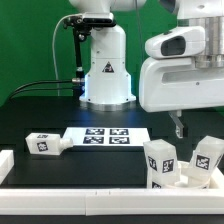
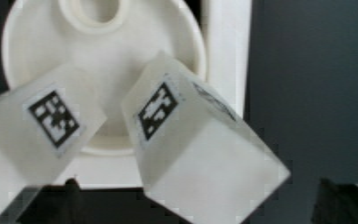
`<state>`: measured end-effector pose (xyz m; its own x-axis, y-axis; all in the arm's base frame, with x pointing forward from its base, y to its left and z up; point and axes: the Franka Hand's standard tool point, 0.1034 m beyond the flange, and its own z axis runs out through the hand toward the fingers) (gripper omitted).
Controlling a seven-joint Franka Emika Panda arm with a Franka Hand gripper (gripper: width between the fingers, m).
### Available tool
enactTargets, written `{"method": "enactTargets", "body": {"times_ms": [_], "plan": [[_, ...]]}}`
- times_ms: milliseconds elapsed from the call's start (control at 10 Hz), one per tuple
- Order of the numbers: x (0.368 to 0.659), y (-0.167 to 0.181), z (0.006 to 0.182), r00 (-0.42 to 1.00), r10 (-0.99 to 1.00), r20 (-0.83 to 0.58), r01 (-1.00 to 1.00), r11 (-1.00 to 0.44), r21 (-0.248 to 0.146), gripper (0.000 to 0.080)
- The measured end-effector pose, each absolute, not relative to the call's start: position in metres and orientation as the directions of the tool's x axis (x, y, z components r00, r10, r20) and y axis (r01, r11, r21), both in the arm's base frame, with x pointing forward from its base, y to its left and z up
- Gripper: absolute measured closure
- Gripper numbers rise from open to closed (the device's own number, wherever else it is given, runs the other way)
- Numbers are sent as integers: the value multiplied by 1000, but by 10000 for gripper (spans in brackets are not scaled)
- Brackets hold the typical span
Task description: Assemble stool
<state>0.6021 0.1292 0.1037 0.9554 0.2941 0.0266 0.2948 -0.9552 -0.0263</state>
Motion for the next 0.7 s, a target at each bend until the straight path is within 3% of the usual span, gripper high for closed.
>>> {"method": "enactTargets", "body": {"times_ms": [200, 700], "plan": [[603, 134, 98, 858, 514, -12, 514, -858, -6, 150], [604, 117, 85, 754, 656, -31, 656, -755, -1, 150]]}}
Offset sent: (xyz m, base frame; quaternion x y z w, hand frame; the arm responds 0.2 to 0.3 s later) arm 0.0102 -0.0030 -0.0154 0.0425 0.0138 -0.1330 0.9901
